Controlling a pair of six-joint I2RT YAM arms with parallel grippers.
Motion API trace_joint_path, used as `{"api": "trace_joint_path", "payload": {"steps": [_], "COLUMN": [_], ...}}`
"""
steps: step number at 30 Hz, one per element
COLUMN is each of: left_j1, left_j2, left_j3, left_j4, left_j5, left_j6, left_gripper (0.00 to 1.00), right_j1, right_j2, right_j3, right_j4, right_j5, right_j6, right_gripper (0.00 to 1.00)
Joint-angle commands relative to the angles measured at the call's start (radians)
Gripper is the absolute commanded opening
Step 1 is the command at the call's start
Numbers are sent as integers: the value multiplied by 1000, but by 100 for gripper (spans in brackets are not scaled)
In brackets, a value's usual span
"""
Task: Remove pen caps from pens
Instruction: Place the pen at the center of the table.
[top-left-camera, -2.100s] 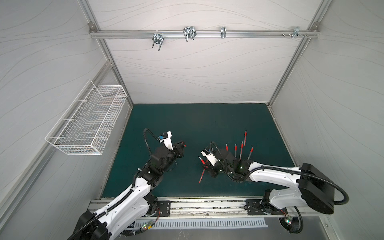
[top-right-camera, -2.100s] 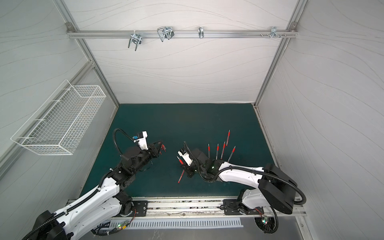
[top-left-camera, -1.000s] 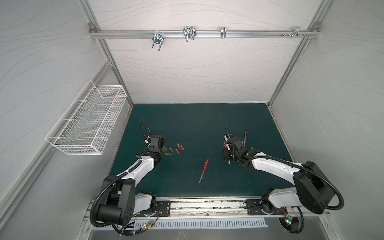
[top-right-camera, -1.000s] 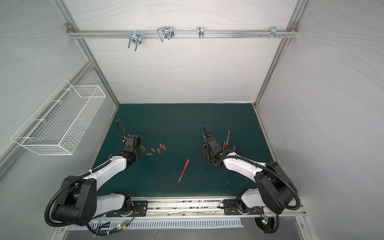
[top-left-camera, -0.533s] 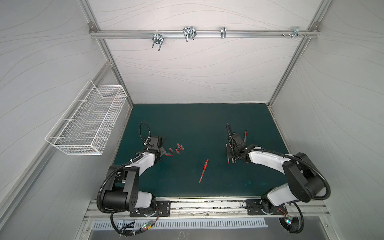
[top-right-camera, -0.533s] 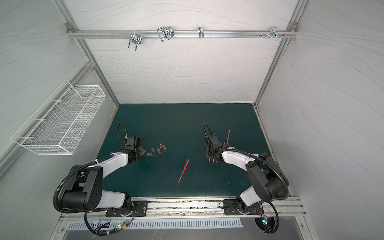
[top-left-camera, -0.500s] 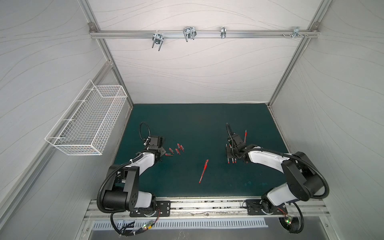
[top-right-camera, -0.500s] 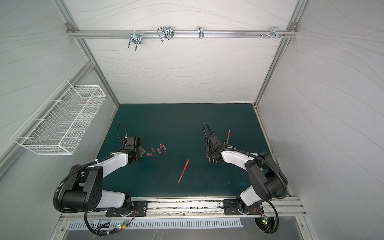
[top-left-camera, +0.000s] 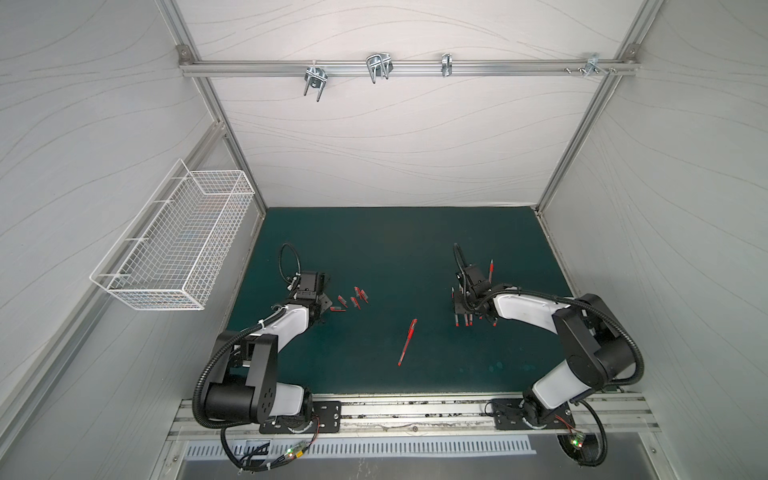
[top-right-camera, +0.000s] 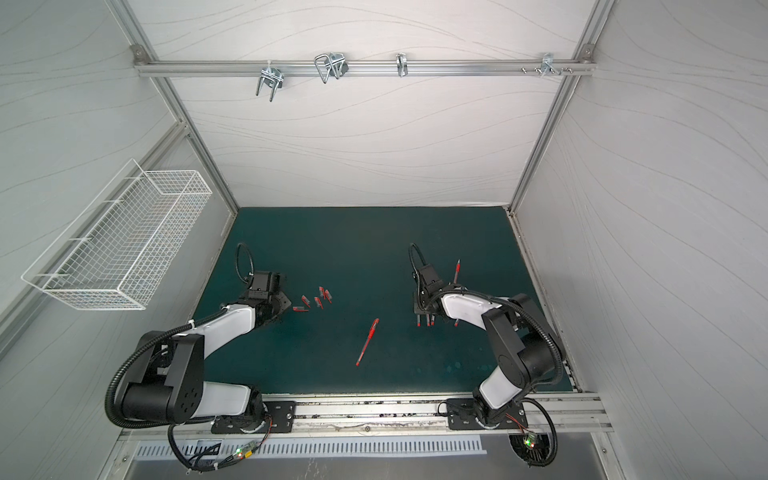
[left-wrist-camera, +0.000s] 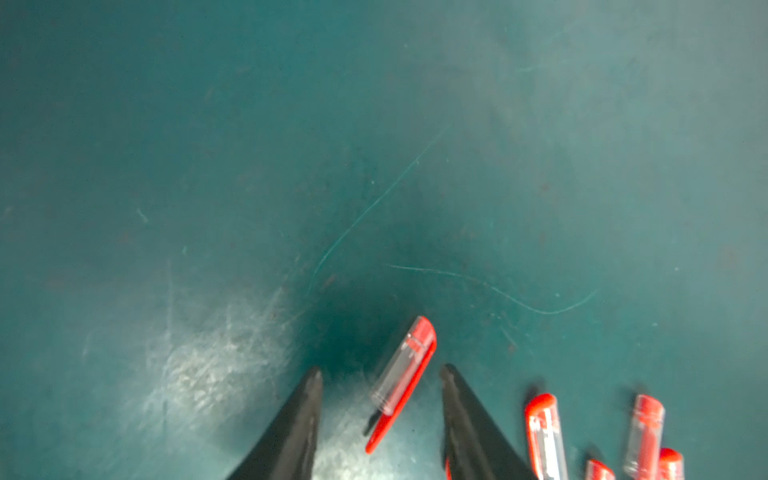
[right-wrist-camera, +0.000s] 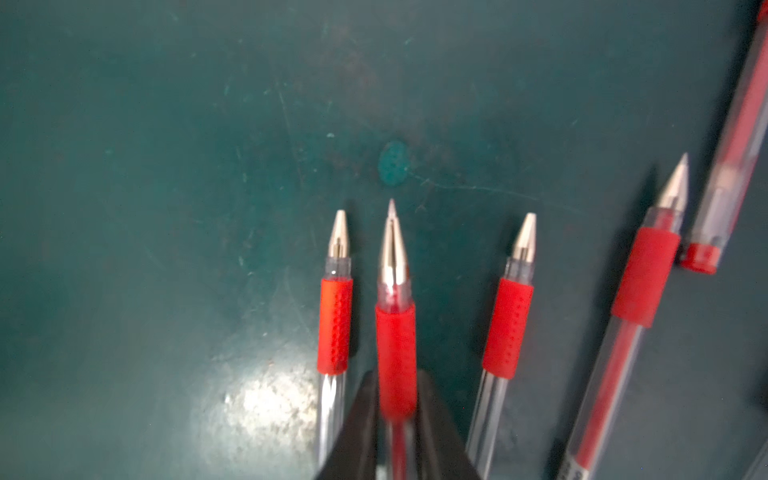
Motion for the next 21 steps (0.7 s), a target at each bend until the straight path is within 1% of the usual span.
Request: {"api": "trace_joint_path", "payload": {"steps": [1,5,7,12,15,16,18,21], "left_j1": [3,-20,-53,-198,-296,-328,-383,-437], "left_j2": [-28,-72,-119,-287,-402,-441,-496,-496], "left_j3": [39,31,29,24,17,17,7,19], "left_j4": [-17,-23,-33,-72,-84,-87,-57,-29], "left_j5": [-13,-20,-46,-174,-179,-154,-51,149], "left_j6": [0,5,15,67,106,122,161,167], "left_gripper": [51,53,54,55,54,53,53,52], "right_j1": [-7,-8,-7,25,57,65,80,86], "right_j2": [15,-12,-48,-219,-355,-401,-477,-559], "right_j3": [3,-8,-23,-85,-126,-133,-143,-128], "right_j4": [-40,-28,-17,11,9,-2,-22,-87], "right_j5": [-4,0,9,50,49,36,-3,-85], "right_j6": [12,10,10,9,3,1,-5,3], "right_gripper": [28,30,30,35,38,39,41,44]}}
